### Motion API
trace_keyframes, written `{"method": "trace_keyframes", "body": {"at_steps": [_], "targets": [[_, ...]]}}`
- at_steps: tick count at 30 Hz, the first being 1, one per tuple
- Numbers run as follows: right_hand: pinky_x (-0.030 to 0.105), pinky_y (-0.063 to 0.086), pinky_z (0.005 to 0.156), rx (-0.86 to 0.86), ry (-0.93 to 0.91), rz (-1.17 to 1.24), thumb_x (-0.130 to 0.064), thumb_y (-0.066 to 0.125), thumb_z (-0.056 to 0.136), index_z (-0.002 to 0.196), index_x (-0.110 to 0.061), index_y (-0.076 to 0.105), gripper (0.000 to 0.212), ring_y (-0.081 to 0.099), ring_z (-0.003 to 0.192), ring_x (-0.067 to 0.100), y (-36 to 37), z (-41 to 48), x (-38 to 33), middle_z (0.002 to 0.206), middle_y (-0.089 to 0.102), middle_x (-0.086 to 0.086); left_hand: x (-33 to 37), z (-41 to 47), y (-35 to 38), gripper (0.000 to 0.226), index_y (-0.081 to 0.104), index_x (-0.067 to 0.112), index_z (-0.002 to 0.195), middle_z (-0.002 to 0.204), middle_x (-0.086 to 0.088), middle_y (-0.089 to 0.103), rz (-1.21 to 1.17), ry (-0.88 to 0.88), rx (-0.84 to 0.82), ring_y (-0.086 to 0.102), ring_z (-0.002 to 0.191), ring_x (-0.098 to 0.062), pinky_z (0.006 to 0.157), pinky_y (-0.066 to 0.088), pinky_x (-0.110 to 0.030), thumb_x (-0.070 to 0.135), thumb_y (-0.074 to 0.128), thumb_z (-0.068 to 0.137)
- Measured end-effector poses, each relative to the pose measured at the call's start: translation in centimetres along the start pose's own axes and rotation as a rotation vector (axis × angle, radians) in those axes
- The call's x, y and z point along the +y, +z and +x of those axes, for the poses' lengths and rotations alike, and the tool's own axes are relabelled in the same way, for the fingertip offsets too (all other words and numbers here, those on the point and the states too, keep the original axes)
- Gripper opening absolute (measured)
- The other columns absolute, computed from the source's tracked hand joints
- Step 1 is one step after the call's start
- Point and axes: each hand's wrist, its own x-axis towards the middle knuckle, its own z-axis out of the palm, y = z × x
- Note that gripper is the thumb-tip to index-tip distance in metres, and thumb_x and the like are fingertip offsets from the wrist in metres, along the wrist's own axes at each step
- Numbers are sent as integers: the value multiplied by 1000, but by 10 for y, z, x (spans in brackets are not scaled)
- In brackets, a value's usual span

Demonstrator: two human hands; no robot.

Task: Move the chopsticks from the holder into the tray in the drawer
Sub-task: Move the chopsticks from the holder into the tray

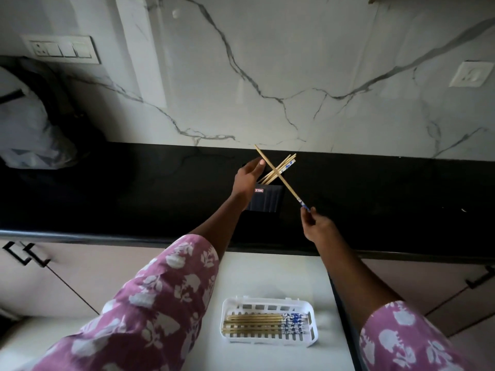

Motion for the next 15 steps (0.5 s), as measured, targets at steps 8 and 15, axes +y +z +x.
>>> {"method": "trace_keyframes", "body": {"at_steps": [8, 15], "targets": [[23, 55, 85, 33, 62, -108, -9, 47, 97, 83, -9, 74, 30, 60, 90, 17, -30, 0, 17, 88, 57, 9, 19, -11, 25, 14, 63, 8, 95, 100, -12, 69, 47, 138, -35, 64, 101, -23, 97, 47, -39, 9, 49, 94], [26, 47, 84, 101, -514, -1103, -32, 67, 85, 99, 2, 68, 37, 67, 95, 29, -21, 2, 19, 105, 70, 22, 8, -16, 26, 15, 62, 5, 98, 96, -10, 71, 221, 225, -25, 62, 76, 3, 72, 47, -9, 11, 49, 94]]}}
